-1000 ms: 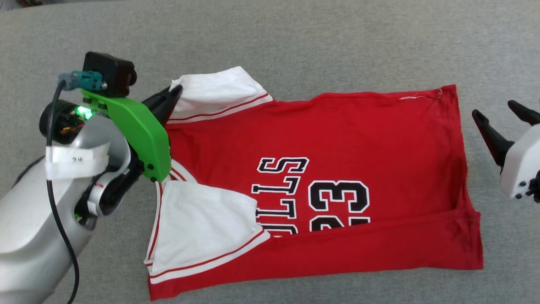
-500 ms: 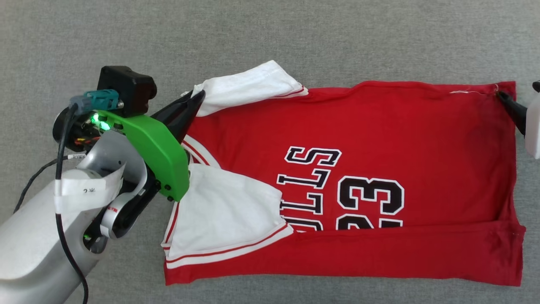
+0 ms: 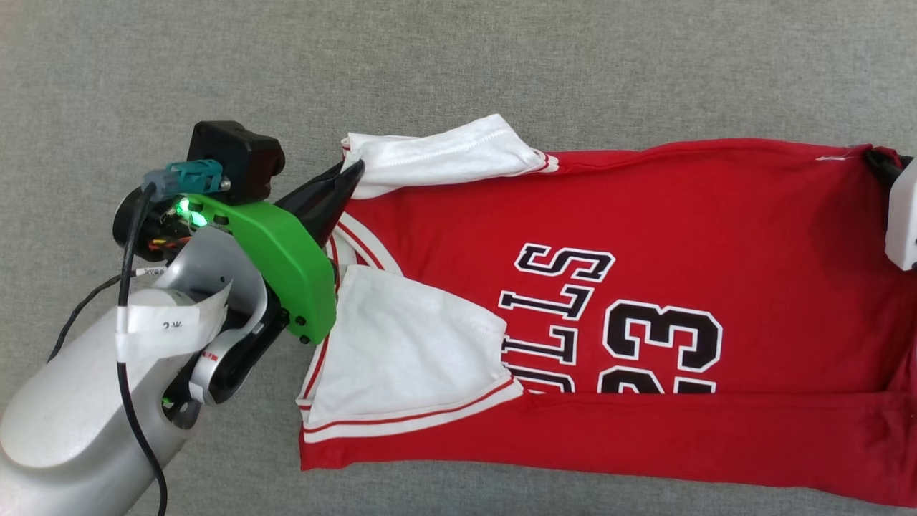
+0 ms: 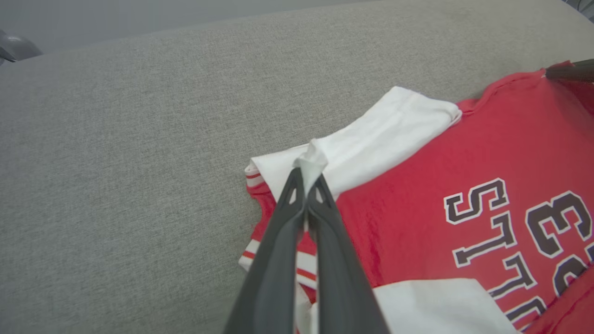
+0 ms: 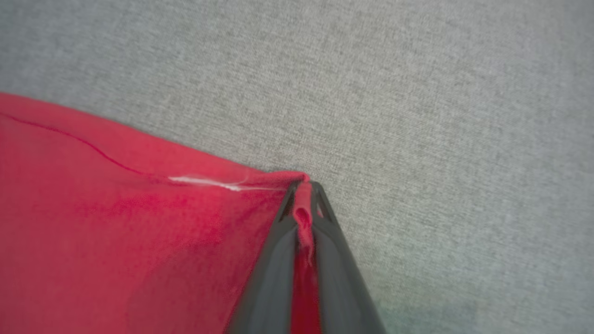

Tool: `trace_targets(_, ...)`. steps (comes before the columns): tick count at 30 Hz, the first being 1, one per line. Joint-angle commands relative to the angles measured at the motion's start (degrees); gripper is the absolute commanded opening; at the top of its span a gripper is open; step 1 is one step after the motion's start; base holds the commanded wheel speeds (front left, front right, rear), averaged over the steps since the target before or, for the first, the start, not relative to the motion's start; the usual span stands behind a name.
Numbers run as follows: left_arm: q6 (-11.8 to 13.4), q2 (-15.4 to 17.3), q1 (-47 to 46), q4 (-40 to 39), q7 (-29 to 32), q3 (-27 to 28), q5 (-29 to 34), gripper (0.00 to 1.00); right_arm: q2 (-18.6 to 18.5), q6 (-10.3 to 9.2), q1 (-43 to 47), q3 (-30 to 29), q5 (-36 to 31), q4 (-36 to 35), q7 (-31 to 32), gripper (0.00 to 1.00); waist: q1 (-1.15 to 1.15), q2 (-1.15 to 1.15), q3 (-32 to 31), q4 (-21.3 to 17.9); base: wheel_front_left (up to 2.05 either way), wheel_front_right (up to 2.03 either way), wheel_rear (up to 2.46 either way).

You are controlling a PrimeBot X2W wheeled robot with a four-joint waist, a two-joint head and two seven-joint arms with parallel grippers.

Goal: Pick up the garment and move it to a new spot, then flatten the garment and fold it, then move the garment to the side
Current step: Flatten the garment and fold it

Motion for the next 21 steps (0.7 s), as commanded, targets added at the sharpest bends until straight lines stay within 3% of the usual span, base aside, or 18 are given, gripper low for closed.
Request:
trace_targets(1, -0.3, -0.3, 0.9, 0.5, -0.6, 0.2, -0.5, 0.0, 0.7, 0.01, 0.5, 0.4, 0.7, 1.6, -0.3, 0.0, 0.0, 0.0, -0.9, -0.1, 0.0, 0.0, 0.0)
trace_targets(11, -0.2, -0.6, 3.8, 4.4, -2.9, 1.0, -2.3, 0.0, 1.6, 0.01, 2.8, -2.1, 4.5, 1.1, -6.7, 0.0, 0.0, 0.0, -7.0, -1.2, 0.0, 0.0, 0.0)
trace_targets(21, 1.3, 0.8, 11.0, 4.3, -4.9, 1.1, -4.6, 0.0, 2.1, 0.01, 13.0, -5.2, 8.9, -3.6, -12.5, 0.0, 0.0, 0.0, -14.1, -1.2, 0.0, 0.0, 0.0)
